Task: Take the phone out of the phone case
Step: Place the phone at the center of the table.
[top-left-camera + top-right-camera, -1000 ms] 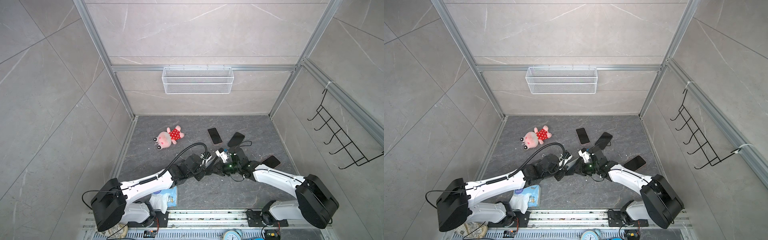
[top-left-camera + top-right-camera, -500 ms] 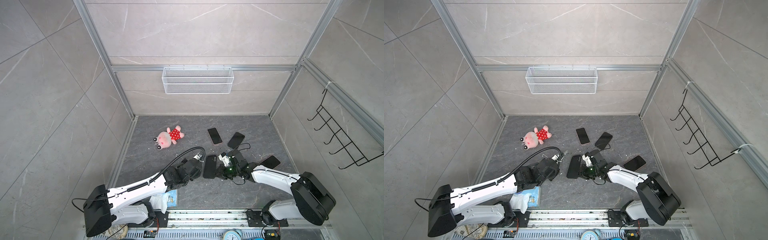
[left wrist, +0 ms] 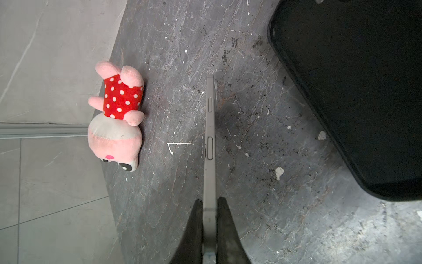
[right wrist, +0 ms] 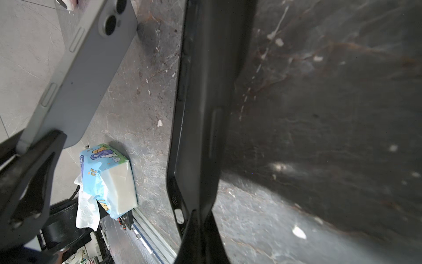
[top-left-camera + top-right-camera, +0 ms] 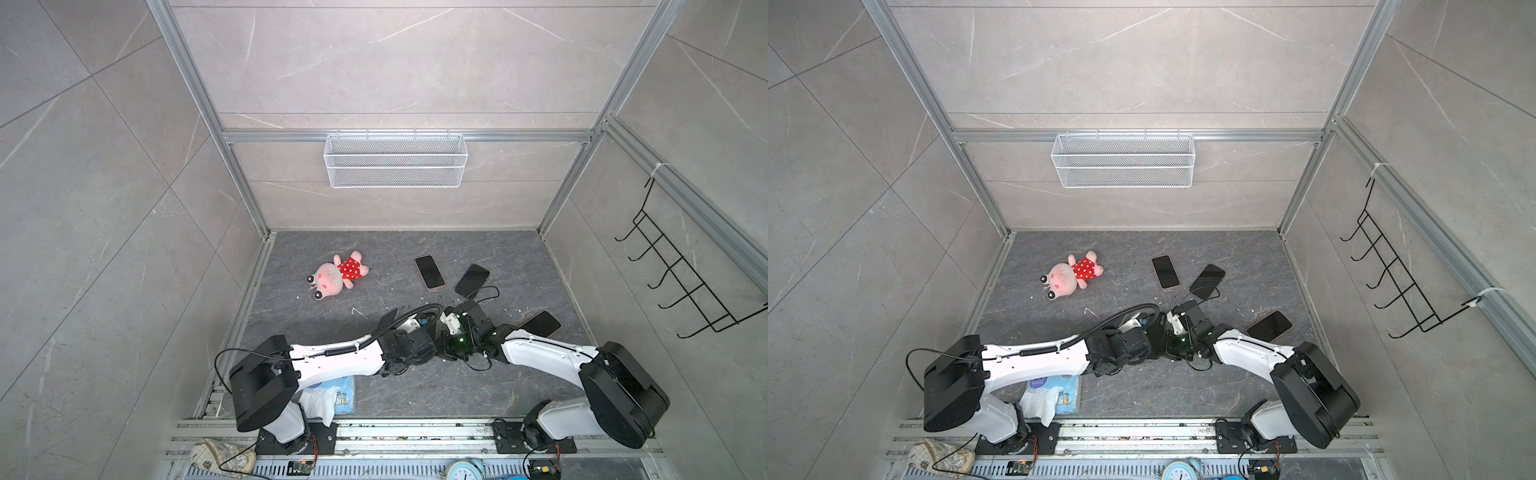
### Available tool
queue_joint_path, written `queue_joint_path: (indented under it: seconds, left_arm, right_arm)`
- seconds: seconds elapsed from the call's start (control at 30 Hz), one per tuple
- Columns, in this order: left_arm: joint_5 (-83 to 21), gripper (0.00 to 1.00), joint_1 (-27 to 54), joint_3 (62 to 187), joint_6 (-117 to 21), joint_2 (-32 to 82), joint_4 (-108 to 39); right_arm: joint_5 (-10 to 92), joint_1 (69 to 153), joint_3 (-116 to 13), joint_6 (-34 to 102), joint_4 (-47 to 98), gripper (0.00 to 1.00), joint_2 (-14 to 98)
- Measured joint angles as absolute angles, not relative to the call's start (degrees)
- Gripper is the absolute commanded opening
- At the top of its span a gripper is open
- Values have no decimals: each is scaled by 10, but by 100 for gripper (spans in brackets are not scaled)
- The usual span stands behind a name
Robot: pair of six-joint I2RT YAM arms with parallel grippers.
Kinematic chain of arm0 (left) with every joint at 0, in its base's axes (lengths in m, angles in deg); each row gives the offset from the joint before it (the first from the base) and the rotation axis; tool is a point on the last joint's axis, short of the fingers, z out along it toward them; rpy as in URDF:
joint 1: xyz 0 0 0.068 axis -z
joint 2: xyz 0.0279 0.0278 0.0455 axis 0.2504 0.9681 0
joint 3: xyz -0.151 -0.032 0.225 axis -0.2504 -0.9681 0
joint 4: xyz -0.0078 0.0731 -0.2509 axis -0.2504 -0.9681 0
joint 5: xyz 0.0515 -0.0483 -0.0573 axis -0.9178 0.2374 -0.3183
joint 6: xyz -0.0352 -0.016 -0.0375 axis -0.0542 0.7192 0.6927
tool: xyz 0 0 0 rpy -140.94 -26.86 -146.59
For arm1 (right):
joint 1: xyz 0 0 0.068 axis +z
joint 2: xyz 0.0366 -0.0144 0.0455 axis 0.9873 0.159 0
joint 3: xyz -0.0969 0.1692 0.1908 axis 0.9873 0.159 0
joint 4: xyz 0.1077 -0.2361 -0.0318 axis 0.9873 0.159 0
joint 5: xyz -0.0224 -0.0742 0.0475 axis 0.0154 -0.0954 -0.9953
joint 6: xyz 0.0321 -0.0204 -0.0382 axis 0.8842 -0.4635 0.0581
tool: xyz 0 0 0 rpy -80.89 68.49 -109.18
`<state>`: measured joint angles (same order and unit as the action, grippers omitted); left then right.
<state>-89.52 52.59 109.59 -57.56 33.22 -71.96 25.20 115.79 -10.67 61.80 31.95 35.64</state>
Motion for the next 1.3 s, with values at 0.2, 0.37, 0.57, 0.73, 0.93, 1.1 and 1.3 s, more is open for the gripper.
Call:
queue_joint_path:
  seconds: [0.2,0.37,0.57,0.73,0.93,1.1,1.3]
  left_arm:
    - [-928,4,551,1129,-531,386,-755]
    - [-944,8,574,1149,-491,426,-782]
    - [-961,11,594,1165,-443,468,-804]
    - [-938,23,600,1170,-416,485,-805]
    - [-904,42,601,1165,-388,492,-796]
    - [-901,63,601,1154,-369,479,-788]
    - [-874,75,588,1110,-340,377,-759]
  right_arm:
    - [249,1148,-112,607,319,0,377]
    - [240,1135,-115,594,319,0,392]
    - [232,1131,-128,574,320,0,409]
    - [233,1131,-132,561,325,0,416]
    - [233,1130,-136,552,335,0,427]
    - [233,1130,-147,543,343,0,433]
    - [233,1130,-154,543,340,0,448]
